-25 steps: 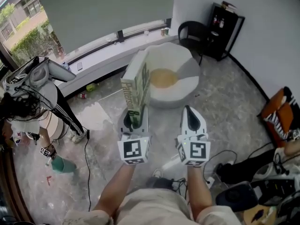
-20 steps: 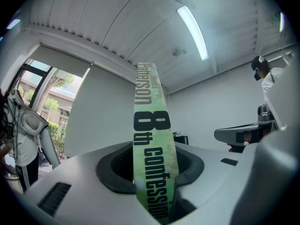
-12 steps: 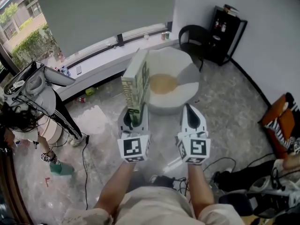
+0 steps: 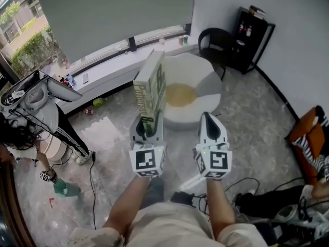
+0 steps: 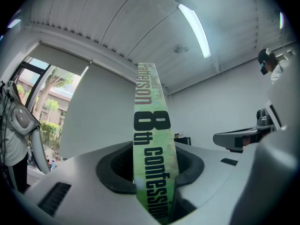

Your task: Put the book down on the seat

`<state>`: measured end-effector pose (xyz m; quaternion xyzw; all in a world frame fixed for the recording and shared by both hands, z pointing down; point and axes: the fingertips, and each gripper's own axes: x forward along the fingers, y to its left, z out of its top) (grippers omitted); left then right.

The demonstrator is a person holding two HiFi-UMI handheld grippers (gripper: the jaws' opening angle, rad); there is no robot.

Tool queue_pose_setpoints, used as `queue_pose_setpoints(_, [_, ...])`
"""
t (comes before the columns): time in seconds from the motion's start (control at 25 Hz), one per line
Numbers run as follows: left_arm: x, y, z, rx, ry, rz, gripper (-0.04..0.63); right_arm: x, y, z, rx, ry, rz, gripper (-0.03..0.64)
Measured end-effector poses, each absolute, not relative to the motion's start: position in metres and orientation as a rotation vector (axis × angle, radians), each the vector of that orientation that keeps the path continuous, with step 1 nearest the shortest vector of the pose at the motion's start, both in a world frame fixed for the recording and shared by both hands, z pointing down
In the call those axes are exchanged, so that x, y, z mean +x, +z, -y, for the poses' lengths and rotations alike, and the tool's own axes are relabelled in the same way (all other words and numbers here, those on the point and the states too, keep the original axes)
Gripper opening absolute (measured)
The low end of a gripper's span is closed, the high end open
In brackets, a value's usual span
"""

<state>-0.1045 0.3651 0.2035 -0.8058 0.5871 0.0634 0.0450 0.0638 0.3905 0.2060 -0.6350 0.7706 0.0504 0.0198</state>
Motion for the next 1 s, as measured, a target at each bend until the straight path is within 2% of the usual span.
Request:
queue_pose_setpoints(0.32, [-0.125,0.178,-0.270,-2.502,0.177,-1.796,0.166,0.041,0.182,-0.297,-2.010,0.095,-2.415,0.003])
queue_pose_setpoints(1.0, [-0.177,0.186,-0.117,-2.575,0.210,-1.752,0.166,-0.015,0.185,-0.159,-2.094,0.107,-2.407,0.003])
